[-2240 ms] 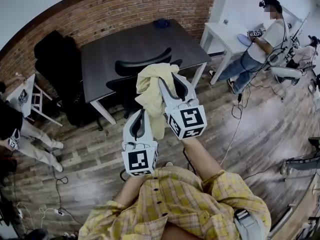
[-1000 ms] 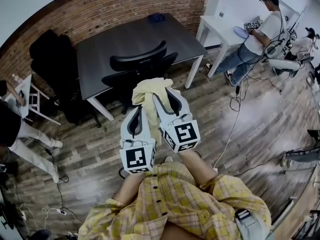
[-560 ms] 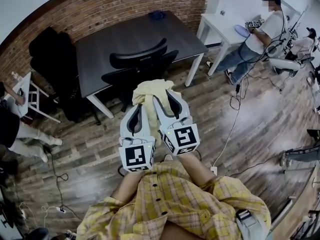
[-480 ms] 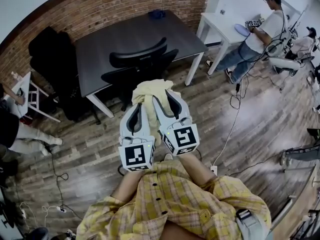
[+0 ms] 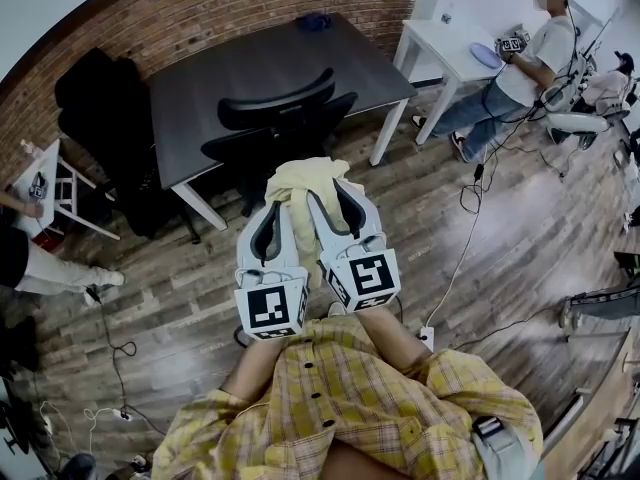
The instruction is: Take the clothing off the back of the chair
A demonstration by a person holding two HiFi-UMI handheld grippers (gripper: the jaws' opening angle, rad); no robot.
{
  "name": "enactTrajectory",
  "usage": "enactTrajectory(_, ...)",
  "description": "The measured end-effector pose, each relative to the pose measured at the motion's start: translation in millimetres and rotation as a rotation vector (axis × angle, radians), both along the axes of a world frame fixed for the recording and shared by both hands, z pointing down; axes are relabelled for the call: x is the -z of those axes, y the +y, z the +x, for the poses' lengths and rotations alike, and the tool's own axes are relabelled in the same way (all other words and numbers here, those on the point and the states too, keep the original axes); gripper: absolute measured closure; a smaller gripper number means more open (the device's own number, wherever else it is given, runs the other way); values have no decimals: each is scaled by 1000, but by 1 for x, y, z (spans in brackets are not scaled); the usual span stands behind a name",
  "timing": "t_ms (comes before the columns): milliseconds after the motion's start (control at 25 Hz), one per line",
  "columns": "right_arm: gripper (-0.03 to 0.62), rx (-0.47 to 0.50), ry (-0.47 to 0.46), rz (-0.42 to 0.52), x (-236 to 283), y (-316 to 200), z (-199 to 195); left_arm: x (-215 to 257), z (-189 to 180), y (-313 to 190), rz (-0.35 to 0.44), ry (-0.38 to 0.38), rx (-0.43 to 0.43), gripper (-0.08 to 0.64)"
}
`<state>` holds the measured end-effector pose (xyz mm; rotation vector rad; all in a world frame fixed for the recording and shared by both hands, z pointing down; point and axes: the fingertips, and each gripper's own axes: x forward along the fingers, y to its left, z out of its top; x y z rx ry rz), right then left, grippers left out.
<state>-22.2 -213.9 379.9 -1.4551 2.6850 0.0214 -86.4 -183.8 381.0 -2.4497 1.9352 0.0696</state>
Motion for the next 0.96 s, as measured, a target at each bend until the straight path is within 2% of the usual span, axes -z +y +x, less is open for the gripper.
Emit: enactTrajectory(960,440,2,6,-5,-3,11,-3,0,-6,2,1,3,17,560)
